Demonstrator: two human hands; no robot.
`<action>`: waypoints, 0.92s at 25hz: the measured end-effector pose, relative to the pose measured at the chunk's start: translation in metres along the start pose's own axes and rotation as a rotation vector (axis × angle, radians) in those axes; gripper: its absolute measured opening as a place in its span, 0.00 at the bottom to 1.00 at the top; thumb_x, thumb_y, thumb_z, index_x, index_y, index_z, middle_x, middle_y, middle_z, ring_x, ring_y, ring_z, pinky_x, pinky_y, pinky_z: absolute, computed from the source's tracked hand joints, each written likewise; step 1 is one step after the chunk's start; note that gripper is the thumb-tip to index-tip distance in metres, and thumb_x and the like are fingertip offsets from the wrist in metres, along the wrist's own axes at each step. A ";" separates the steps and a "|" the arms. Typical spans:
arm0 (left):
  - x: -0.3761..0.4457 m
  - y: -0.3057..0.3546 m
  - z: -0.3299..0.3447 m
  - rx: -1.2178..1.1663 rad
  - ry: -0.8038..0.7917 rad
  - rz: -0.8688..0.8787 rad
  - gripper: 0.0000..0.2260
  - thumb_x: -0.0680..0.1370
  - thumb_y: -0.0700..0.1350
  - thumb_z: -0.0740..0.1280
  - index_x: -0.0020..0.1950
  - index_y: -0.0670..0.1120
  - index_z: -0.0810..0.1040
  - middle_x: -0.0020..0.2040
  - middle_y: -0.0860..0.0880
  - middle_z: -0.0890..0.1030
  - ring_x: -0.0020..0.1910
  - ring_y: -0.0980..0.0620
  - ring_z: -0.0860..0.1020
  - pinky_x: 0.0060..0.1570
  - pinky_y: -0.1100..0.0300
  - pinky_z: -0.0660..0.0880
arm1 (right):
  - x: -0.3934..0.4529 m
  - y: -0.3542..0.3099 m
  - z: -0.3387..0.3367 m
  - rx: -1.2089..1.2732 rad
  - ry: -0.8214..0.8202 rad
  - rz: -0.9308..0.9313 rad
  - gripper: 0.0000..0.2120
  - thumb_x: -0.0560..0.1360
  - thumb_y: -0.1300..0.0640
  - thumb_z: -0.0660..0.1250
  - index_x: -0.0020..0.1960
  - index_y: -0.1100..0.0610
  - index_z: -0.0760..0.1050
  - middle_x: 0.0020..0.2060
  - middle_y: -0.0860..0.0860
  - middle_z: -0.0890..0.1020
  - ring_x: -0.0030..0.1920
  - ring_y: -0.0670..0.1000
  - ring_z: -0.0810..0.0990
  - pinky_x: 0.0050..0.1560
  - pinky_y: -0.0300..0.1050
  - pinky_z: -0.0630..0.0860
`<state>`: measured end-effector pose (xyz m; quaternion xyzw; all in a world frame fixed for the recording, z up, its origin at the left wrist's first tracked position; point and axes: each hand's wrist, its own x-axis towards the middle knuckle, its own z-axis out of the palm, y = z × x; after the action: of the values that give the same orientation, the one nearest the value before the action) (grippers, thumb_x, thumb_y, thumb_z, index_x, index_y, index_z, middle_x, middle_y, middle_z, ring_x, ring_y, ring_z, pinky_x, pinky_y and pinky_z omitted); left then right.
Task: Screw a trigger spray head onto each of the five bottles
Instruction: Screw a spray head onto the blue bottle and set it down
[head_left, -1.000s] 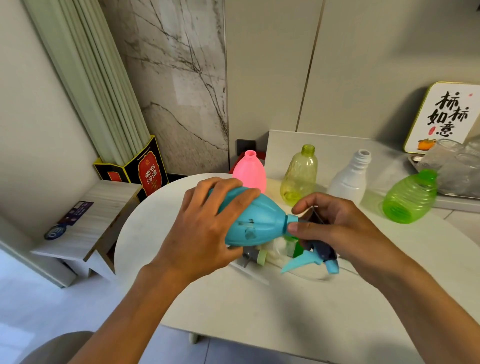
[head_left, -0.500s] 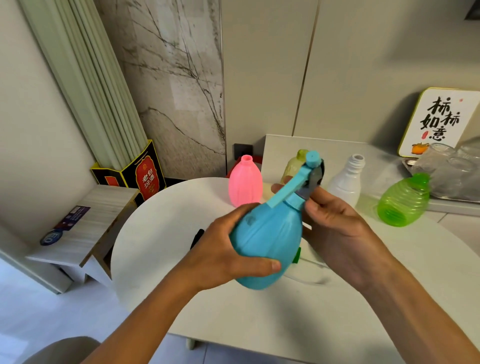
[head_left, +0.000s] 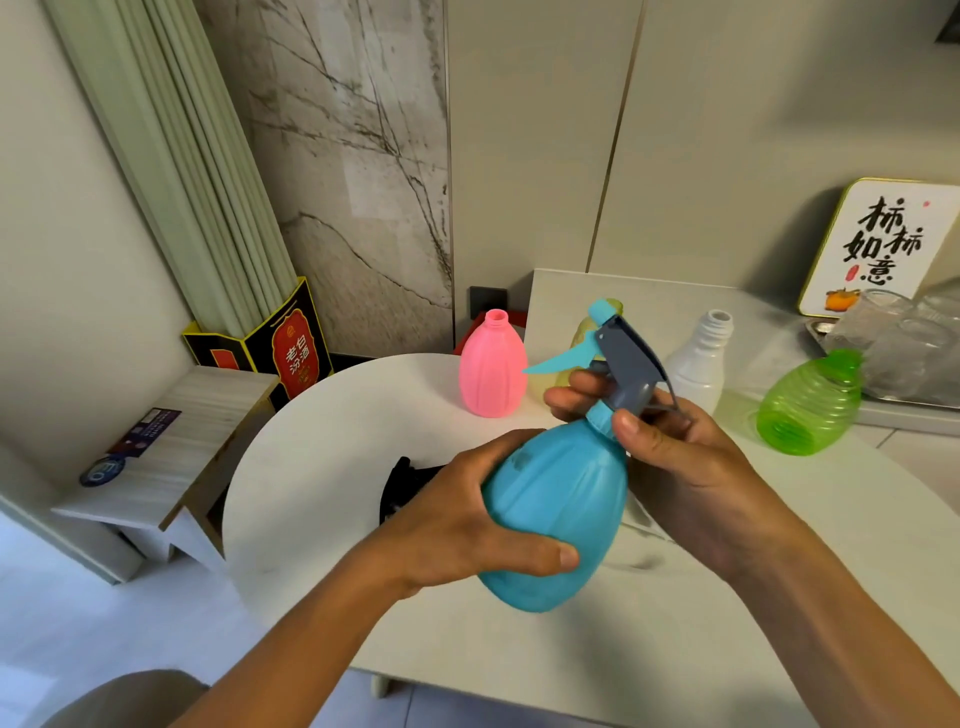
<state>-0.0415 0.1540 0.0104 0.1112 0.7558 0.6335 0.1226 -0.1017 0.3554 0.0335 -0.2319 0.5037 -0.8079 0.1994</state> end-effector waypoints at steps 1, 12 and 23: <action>-0.001 0.001 -0.001 -0.028 -0.033 0.005 0.32 0.64 0.46 0.80 0.64 0.61 0.73 0.58 0.54 0.80 0.58 0.51 0.79 0.51 0.51 0.80 | -0.001 -0.002 -0.001 -0.012 -0.039 0.004 0.21 0.69 0.52 0.77 0.59 0.58 0.81 0.56 0.59 0.84 0.62 0.57 0.80 0.60 0.46 0.75; -0.003 -0.006 0.033 0.638 0.486 0.215 0.44 0.59 0.64 0.77 0.70 0.58 0.62 0.62 0.62 0.73 0.56 0.62 0.73 0.51 0.65 0.75 | -0.004 0.012 0.019 -0.216 0.365 -0.042 0.12 0.68 0.52 0.74 0.50 0.53 0.84 0.48 0.53 0.88 0.55 0.55 0.84 0.59 0.49 0.77; -0.007 0.011 0.008 -0.046 -0.072 0.151 0.40 0.64 0.41 0.77 0.73 0.52 0.65 0.63 0.47 0.76 0.63 0.43 0.75 0.58 0.41 0.75 | -0.007 0.001 0.019 -0.055 -0.015 0.055 0.16 0.73 0.52 0.70 0.59 0.55 0.81 0.53 0.55 0.85 0.55 0.55 0.82 0.54 0.47 0.78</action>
<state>-0.0326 0.1609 0.0202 0.1878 0.7255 0.6538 0.1042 -0.0849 0.3448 0.0388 -0.2297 0.5304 -0.7862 0.2188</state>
